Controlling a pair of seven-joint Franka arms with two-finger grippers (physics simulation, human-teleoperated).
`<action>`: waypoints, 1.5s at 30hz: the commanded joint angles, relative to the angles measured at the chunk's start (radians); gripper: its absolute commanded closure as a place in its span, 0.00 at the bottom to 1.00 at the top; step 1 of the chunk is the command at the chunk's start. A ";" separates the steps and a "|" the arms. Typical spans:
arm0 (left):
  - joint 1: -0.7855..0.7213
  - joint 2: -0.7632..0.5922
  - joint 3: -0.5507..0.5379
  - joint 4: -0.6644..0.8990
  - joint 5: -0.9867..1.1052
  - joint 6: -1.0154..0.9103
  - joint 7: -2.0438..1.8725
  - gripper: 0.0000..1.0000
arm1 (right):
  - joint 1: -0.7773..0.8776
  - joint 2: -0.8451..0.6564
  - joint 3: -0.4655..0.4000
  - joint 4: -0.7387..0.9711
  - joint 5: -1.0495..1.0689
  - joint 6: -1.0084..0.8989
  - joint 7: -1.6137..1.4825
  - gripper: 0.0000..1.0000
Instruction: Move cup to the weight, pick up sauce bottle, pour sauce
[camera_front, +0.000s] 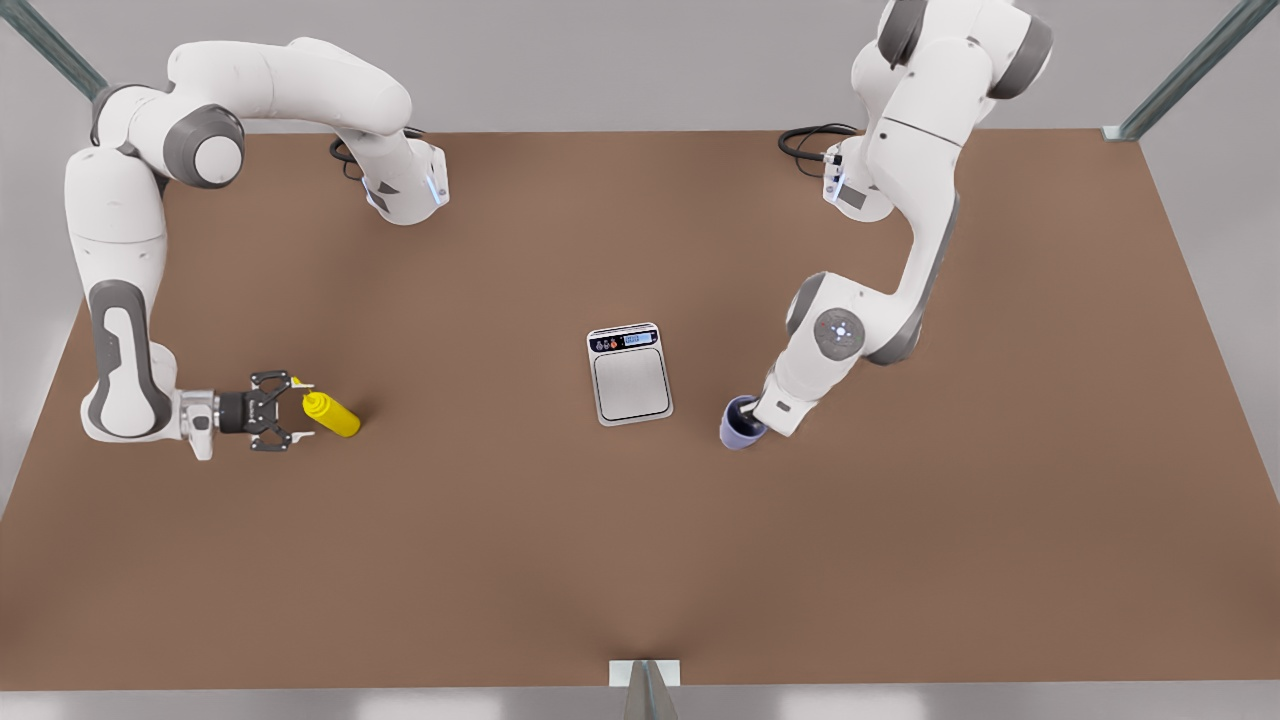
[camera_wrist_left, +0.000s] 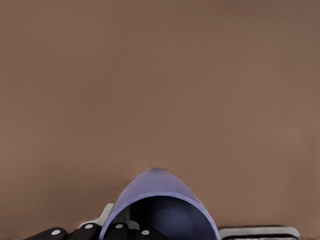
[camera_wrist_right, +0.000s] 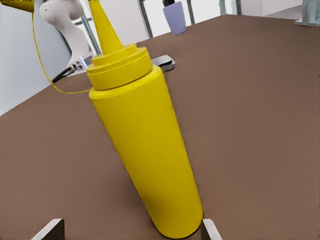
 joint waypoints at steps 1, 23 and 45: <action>-0.012 0.000 0.000 0.003 -0.098 0.001 -0.015 0.79 | 0.004 0.000 0.000 0.000 0.002 0.000 0.000 0.00; -0.265 0.099 0.012 0.153 -0.020 -0.030 -0.368 0.22 | 0.027 0.029 0.029 -0.004 0.072 0.002 -0.132 0.00; 0.281 -0.282 0.457 0.337 -0.023 -0.823 0.615 0.00 | 0.036 0.043 0.032 -0.006 0.072 -0.011 -0.133 0.26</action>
